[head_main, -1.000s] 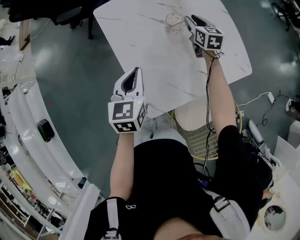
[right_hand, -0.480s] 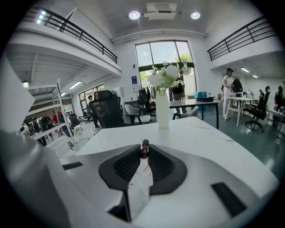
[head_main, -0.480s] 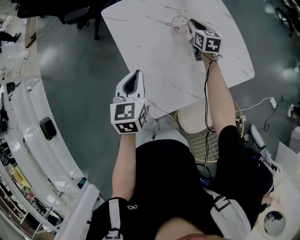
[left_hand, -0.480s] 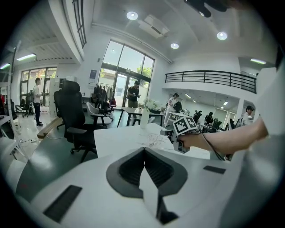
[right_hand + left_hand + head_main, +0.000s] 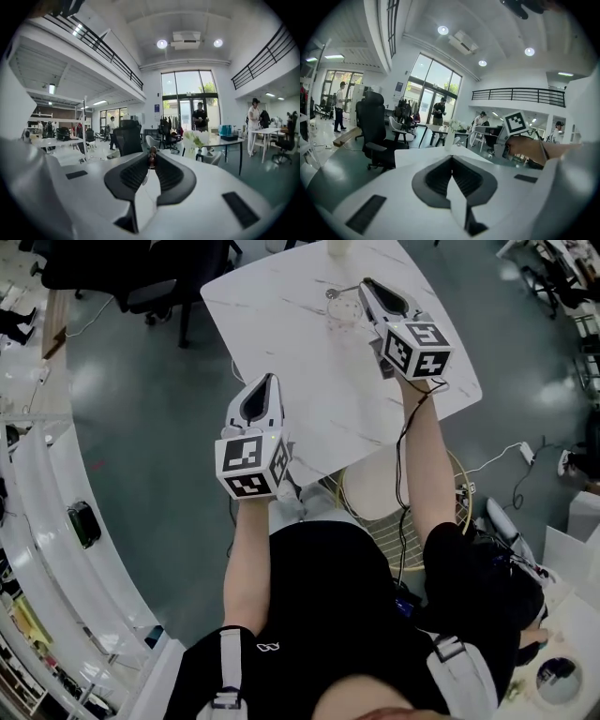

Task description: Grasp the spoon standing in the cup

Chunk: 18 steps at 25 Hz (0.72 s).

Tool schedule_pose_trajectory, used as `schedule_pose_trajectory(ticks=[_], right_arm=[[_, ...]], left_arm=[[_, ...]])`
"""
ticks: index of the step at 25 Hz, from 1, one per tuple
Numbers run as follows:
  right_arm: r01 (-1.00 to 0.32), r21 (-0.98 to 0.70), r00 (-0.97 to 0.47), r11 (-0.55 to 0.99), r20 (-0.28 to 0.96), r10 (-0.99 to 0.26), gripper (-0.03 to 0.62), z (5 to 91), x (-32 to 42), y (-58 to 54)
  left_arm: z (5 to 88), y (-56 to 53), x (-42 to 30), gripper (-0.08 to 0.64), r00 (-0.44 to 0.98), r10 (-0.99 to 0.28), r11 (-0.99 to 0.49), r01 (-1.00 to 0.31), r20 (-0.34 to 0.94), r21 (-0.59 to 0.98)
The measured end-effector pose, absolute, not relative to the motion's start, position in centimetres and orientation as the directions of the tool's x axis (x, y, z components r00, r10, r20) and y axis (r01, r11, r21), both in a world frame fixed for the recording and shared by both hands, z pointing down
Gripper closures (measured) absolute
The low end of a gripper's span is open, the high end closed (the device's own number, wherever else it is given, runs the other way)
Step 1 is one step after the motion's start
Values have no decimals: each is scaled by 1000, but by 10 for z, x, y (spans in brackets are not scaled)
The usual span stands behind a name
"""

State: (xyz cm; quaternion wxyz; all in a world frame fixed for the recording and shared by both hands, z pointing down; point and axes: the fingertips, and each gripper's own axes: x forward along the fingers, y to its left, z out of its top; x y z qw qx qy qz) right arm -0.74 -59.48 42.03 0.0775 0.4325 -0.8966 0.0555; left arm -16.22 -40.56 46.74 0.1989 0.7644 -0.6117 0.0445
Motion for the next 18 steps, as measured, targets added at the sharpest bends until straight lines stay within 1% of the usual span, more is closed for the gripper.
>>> schedule_pose_trajectory(ticks=[3, 6, 11, 14, 18], right_arm=[[-777, -27, -628, 629, 100, -772, 538, 375, -22, -560], [-789, -36, -614, 613, 58, -787, 538, 357, -29, -524], [-835, -161, -542, 526, 80, -837, 538, 364, -20, -470], [-843, -134, -534, 520, 99, -840, 538, 371, -23, -461], [-852, -122, -520, 508, 94, -849, 540, 371, -17, -461]], left_arm=[[456, -416, -173, 545, 234, -934, -163, -951, 270, 261], [455, -420, -188, 545, 208, -943, -134, -952, 260, 276], [439, -421, -202, 545, 180, -959, -120, -958, 219, 261], [430, -423, -204, 545, 176, -966, -126, -961, 192, 247], [421, -422, -206, 545, 177, -969, -134, -962, 170, 239]])
